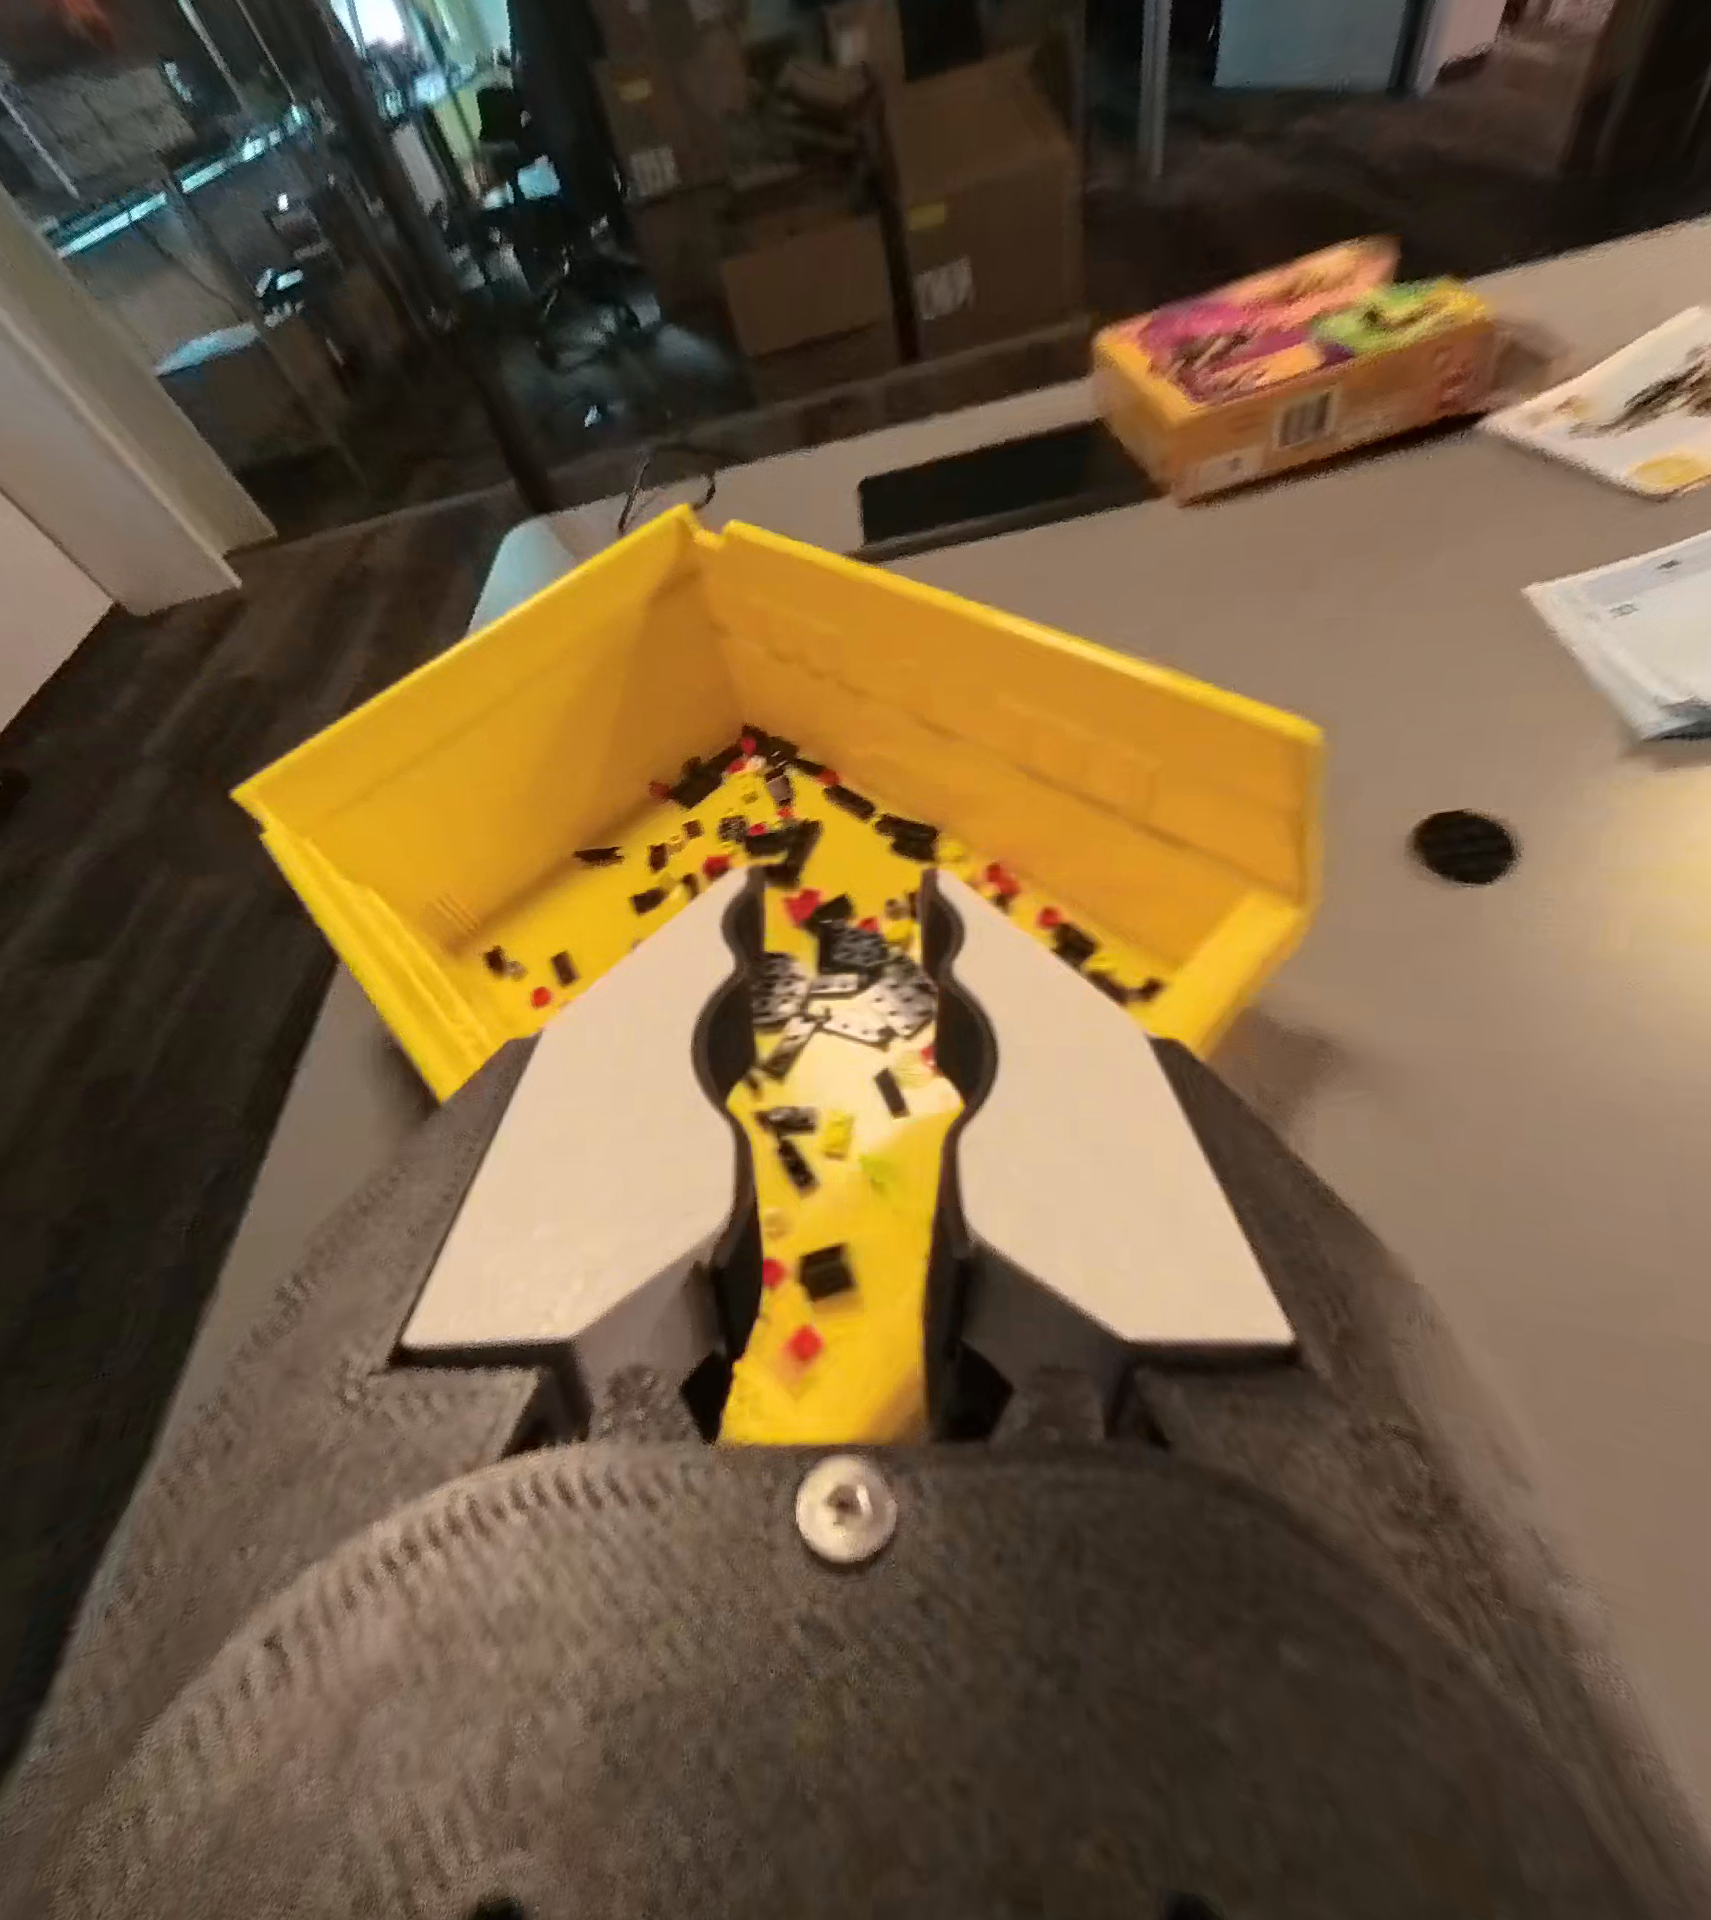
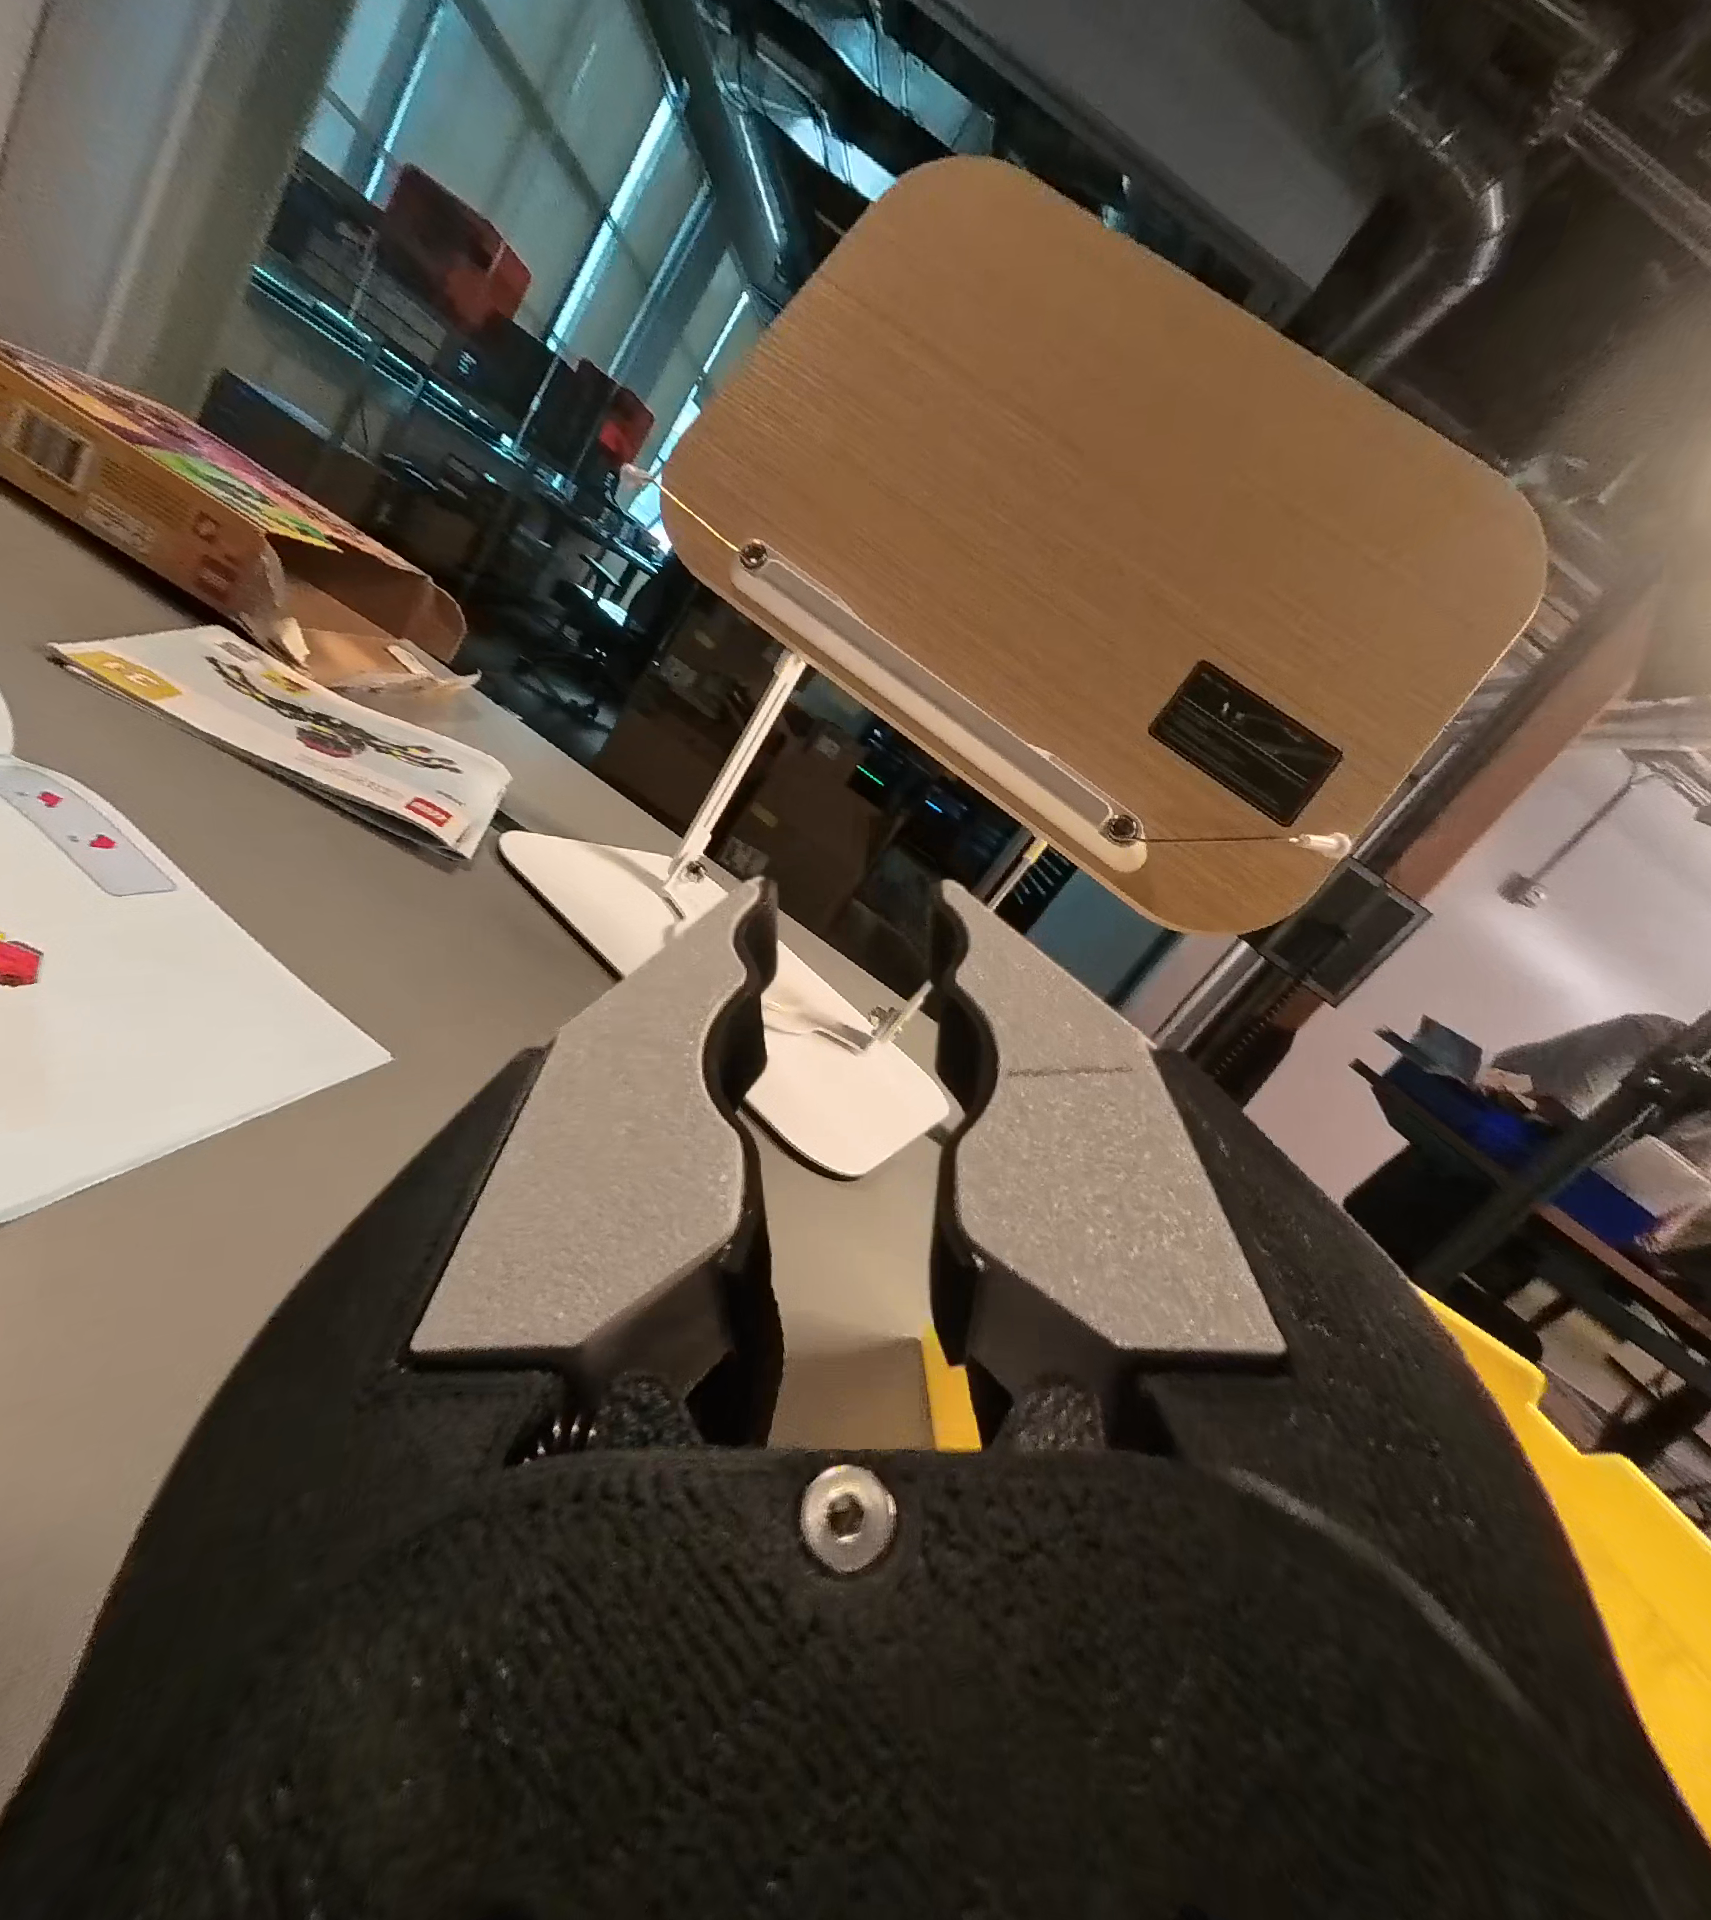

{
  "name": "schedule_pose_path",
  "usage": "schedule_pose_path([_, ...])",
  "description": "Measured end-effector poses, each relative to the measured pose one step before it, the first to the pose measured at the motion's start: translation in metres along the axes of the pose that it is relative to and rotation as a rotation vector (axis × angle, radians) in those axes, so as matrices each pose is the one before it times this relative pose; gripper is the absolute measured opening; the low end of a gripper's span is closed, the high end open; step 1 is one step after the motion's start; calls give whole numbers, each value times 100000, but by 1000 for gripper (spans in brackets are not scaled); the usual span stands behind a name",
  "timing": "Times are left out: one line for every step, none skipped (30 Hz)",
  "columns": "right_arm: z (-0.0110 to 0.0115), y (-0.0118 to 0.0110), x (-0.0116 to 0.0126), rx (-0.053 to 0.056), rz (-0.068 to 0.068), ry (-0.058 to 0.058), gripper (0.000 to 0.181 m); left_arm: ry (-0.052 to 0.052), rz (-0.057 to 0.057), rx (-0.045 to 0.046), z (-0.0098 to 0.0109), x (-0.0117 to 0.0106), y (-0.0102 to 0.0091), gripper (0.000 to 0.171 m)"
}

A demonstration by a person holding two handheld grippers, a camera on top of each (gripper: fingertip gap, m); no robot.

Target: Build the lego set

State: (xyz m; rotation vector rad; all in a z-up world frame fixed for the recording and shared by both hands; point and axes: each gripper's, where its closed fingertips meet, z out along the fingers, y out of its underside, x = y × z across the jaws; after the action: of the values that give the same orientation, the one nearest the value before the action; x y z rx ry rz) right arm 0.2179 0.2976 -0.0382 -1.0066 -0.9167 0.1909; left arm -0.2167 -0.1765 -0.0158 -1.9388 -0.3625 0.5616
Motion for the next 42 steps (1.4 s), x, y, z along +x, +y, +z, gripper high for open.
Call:
schedule_pose_path([89, 152, 21, -857, -369, 288, 27, -212, 2302, -4311, 806, -836, 161, 26])
schedule_pose_path([111, 168, 30, -945, -362, 247, 27, 3259, 2861, -4781, 783, -337, 197, 9])
schedule_pose_path([115, 181, 38, -955, -380, 307, 27, 4693, 631, -4094, 811, -146, 40, 2])
schedule_pose_path([117, 178, 44, -941, -370, 362, 27, 4250, -1764, -3024, 834, -232, -186, 2])
schedule_pose_path([95, 179, 72, -961, -351, 522, 27, 5969, -1489, -3341, 847, 58, -154, 2])
schedule_pose_path([70, 143, 154, -845, -464, 1038, 27, 6299, -1168, -4115, 860, 165, -29, 2])
schedule_pose_path([11, 90, 297, -536, -739, 1959, 26, 5213, -782, -4858, 888, 87, 107, 3])
schedule_pose_path([-37, 38, 339, -278, -927, 2280, 26, 4046, 119, -5779, 897, 15, 230, 5])
schedule_pose_path([-26, 26, 213, -176, -608, 1415, 26, 2296, 1228, -5937, 876, -88, 273, 6])
schedule_pose_path([-4, 51, 78, -233, -166, 456, 26, 1220, 2787, -5625, 853, -103, 236, 6])
schedule_pose_path([17, 44, 6, -333, -148, 98, 25, 884, 3639, -3779, 842, -35, 11, 3])
schedule_pose_path([19, 51, -31, -309, -390, -35, 25, 2009, 3304, -1779, 829, 193, -195, 0])
schedule_pose_path([23, 41, -61, -325, -475, -165, 25, 2856, 2050, -1053, 815, 325, -214, 0])
schedule_pose_path([21, 22, -66, -287, -523, -234, 25, 2760, 906, -1428, 766, 293, -72, 0])
schedule_pose_path([22, 27, -68, -212, -576, -191, 25, 2021, 499, -2030, 710, 149, 86, 0])
schedule_pose_path([26, 15, -70, -189, -505, -211, 25, 1233, 1038, -2162, 621, 37, 162, 0])
schedule_pose_path([27, 20, -81, -217, -362, -340, 26, 463, 910, -2343, 534, -76, 244, 1])
schedule_pose_path([44, 45, -89, -285, -213, -423, 27, -387, 292, -1919, 435, -188, 209, 2])
schedule_pose_path([43, 53, -80, -334, -104, -423, 28, -367, 713, -111, 272, -122, -10, 2])
schedule_pose_path([49, 39, -46, -285, -138, -248, 29, -700, 1097, 2678, 76, -37, -321, 0])
schedule_pose_path([12, 21, -49, -150, -215, -183, 30, -438, 395, 3367, -67, 100, -370, 0])
schedule_pose_path([18, -4, -53, -1, -183, -287, 30, -765, -36, 2985, -158, 100, -307, 0])
schedule_pose_path([3, -22, -58, 79, -128, -281, 30, -1872, 548, 2928, -194, -59, -278, 0])
schedule_pose_path([11, 6, -54, 10, -132, -273, 30, -2677, 984, 1883, -205, -214, -155, 0])
schedule_pose_path([16, 11, -56, -132, -156, -250, 30, -3116, 1066, 1379, -209, -347, -152, 0])
schedule_pose_path([26, 30, -44, -196, -158, -234, 30, -1967, 645, 1190, -135, -246, -142, 0])
schedule_pose_path([15, 23, -20, -157, -153, -69, 30, 792, 75, -270, -60, 50, 53, 0])
schedule_pose_path([4, 2, 5, -41, -88, 39, 30, 2332, -715, -2375, 4, 179, 346, 0])
schedule_pose_path([7, 12, 20, -39, 112, 44, 30, 3335, -779, -4599, -32, 276, 687, 0])
schedule_pose_path([-2, 29, 24, -68, 259, 26, 30, 4721, -246, -5844, -76, 523, 889, 2])
schedule_pose_path([1, 20, 25, -53, 334, 25, 30, 5083, 1231, -5349, -91, 696, 842, 7])
schedule_pose_path([1, 11, 25, 34, 345, -19, 30, 5529, 4106, -4554, -107, 957, 768, 7])
schedule_pose_path([-14, 5, 2, 58, 308, -90, 29, 5196, 6738, -5044, -45, 1082, 899, 7])
schedule_pose_path([4, 7, -3, 24, 210, -119, 29, 3257, 7915, -5700, 88, 920, 986, 2])
schedule_pose_path([13, 3, -26, -13, 58, -142, 29, -907, 4952, -4929, 216, 280, 766, 1])
schedule_pose_path([9, 11, -29, -67, -16, -202, 29, -2028, 1723, -3776, 281, -36, 485, 7])
schedule_pose_path([22, 9, -41, -52, -75, -182, 29, -246, 31, -2723, 295, 139, 351, 11])
schedule_pose_path([4, 7, -23, -22, -73, -108, 29, 336, -754, -2251, 239, 128, 313, 17])
schedule_pose_path([4, -7, -17, 54, 13, -117, 29, -770, -827, -1369, 124, -78, 206, 20])
schedule_pose_path([0, -9, -24, 90, 119, -158, 29, -939, -351, -96, 27, -125, -5, 21])
schedule_pose_path([-8, -9, -10, 64, 119, -143, 29, -417, -320, 738, -21, -88, -144, 23])
schedule_pose_path([4, 2, -9, 47, 87, -101, 29, -205, -606, 886, -11, -92, -203, 25])
